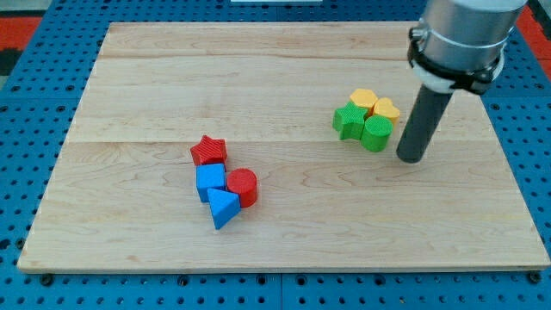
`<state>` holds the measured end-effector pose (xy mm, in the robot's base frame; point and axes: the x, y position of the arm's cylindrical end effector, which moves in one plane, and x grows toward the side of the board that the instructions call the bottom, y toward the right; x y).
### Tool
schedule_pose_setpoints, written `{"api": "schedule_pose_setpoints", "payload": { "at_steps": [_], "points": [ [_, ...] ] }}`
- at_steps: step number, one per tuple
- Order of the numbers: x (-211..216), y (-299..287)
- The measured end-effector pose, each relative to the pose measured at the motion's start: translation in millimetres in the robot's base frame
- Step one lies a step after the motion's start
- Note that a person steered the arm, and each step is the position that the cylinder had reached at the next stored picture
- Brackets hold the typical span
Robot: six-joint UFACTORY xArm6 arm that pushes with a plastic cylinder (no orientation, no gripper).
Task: Separate green circle and the yellow heart
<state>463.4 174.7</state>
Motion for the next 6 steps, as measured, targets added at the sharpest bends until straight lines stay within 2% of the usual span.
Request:
{"api": "schedule_pose_setpoints", "payload": {
  "at_steps": [1,2,4,5,6],
  "points": [
    [-28,0],
    [-24,-39],
    [-63,-4],
    [-66,53],
    [-103,19]
  ]
}}
